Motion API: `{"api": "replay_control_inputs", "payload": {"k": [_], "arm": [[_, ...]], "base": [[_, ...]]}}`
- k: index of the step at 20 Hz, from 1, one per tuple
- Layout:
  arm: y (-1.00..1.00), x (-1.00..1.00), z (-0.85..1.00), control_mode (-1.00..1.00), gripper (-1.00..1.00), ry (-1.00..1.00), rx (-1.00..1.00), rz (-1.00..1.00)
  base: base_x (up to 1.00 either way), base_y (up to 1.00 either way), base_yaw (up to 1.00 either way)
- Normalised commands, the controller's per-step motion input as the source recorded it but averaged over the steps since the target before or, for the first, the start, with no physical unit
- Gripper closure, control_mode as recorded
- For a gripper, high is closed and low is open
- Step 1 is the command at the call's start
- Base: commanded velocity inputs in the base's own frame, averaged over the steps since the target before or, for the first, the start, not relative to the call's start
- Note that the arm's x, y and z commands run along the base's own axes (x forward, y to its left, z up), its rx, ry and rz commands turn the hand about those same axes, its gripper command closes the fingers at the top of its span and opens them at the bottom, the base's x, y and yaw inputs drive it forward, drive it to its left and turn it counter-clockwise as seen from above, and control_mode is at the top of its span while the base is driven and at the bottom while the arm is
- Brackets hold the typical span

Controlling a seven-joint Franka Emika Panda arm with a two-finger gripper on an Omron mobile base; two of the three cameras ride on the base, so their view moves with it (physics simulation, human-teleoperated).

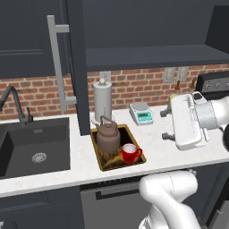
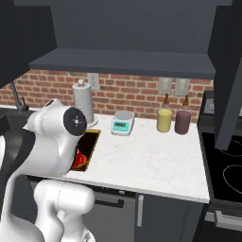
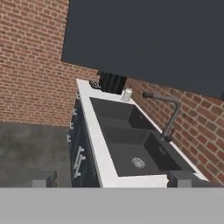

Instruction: Pick the kettle from the counter and place it on the tray. Then pick the mug from the cabinet and place it on the tray. Then close the cabinet doors.

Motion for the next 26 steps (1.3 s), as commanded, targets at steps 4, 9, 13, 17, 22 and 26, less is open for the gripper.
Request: {"api": "replay_control_inputs", "payload": {"k": [4,9,13,17,22,26], "arm": [[0.12,-0.19,0.18,-1.00,-1.00,-0.05,-0.12,0.00],[0.16,-0.19,0.19,-1.00,-1.00,-0.09,-0.12,0.03],[0.28,-0.31,0.19,-1.00,-1.00,-0.33,-0.12,0.07],[0.23,-0.27,0.15,-1.00,-1.00,-0.32,-0.16,0.08],[0.10,-0.17,0.25,-1.00,-1.00,-0.13,-0.14,0.03],[0.00,-0.14,0.24,-1.00,-1.00,0.00,-0.08,0.02]], "base": [[0.00,0.00,0.00],[0.00,0.00,0.00],[0.00,0.00,0.00],[0.00,0.00,0.00],[0.00,0.00,0.00],[0.00,0.00,0.00]]}}
